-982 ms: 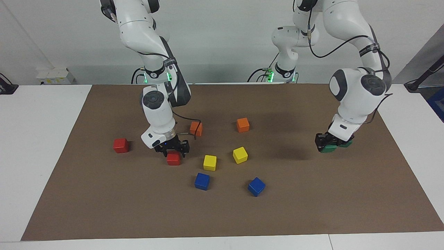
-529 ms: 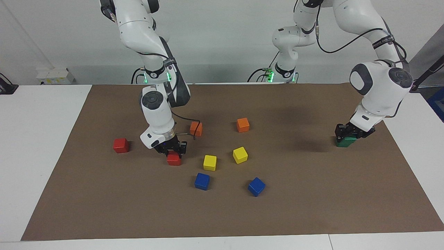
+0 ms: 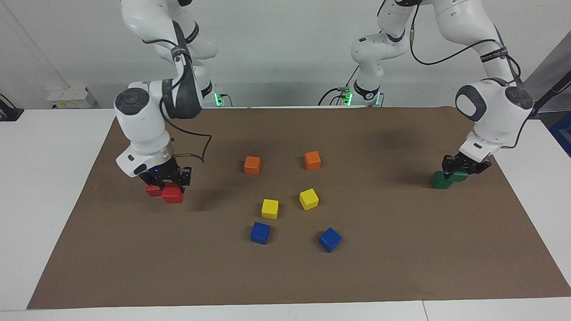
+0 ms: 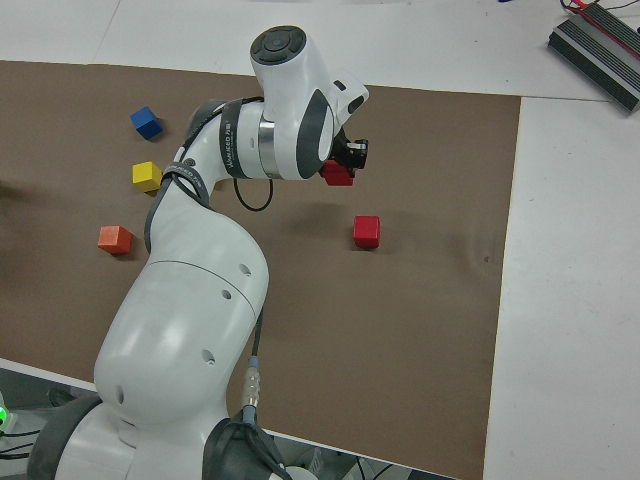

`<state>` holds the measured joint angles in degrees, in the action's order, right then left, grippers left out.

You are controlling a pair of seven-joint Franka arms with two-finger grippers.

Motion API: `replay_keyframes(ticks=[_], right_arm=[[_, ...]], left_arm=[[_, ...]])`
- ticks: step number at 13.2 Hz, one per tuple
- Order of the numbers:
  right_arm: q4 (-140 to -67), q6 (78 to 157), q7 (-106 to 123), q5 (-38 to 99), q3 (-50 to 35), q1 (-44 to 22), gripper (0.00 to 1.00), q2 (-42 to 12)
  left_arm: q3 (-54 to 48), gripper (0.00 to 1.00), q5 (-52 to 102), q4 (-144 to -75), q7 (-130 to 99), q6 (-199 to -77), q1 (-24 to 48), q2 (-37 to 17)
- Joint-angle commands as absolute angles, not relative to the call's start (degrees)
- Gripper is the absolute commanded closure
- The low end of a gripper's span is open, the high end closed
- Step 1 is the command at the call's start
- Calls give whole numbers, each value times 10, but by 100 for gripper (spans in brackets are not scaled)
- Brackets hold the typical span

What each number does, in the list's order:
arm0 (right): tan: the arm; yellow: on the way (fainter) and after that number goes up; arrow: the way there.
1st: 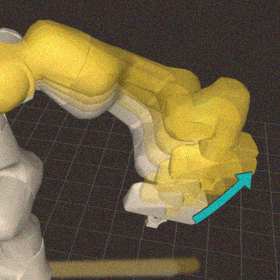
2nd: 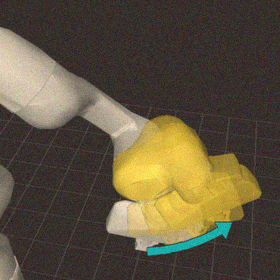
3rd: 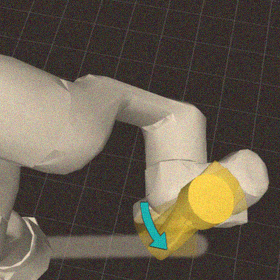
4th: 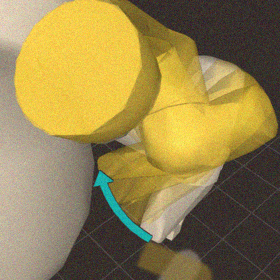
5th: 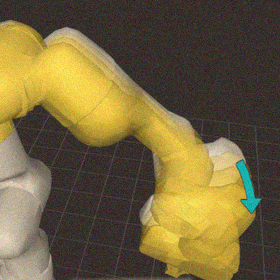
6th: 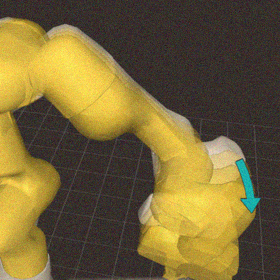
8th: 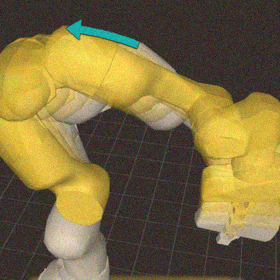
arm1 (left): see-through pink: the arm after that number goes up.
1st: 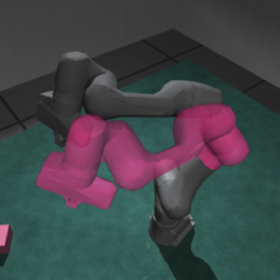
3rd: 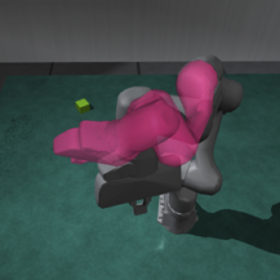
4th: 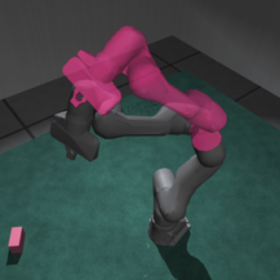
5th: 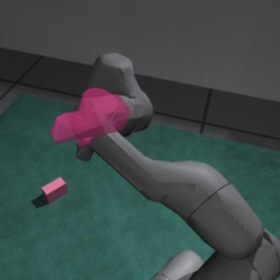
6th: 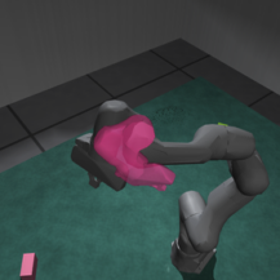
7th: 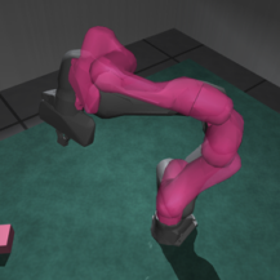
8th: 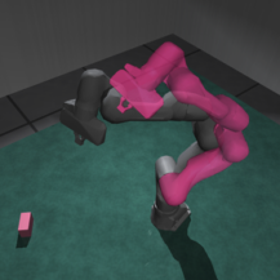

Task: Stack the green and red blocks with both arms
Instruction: 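Set the green cube beside the first green while the right gripper carries red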

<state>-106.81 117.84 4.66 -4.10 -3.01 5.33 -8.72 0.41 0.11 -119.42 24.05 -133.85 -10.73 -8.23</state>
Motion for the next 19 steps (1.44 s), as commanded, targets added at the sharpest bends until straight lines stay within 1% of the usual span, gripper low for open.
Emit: replay_keyframes(ticks=[1, 2, 7, 8, 9, 10, 15, 16, 19], right_arm=[[-1113, 1183, 113, -12, -38, 100, 97, -59], [-1131, 1190, 120, -9, -38, 112, 97, -52], [-1200, 1276, 111, -9, -37, 113, 97, -36], [-1214, 1296, 109, -9, -37, 113, 97, -36], [-1224, 1308, 108, -9, -37, 113, 97, -35], [-1230, 1314, 108, -9, -37, 112, 97, -34], [-1249, 1324, 108, -9, -37, 106, 97, -28], [-1260, 1333, 109, -9, -37, 106, 97, -24], [-1281, 1353, 112, -9, -37, 106, 97, -18]], left_arm=[[-1, 100, -2, -1237, 250, -1376, -114, -60], [-1, 100, -2, -1244, 250, -1387, -115, -60], [-1, 100, -1, -1253, 255, -1396, -115, -60], [-1, 75, -1, -1253, 264, -1396, -115, -60], [-1, 13, -1, -1253, 278, -1395, -116, -60], [-1, 0, -1, -1251, 288, -1394, -125, -60], [-1, 0, -1, -1237, 290, -1383, -122, -64], [-1, 0, 0, -1212, 288, -1354, -120, -67], [-1, 0, 2, -1088, 281, -1199, -115, -70]])
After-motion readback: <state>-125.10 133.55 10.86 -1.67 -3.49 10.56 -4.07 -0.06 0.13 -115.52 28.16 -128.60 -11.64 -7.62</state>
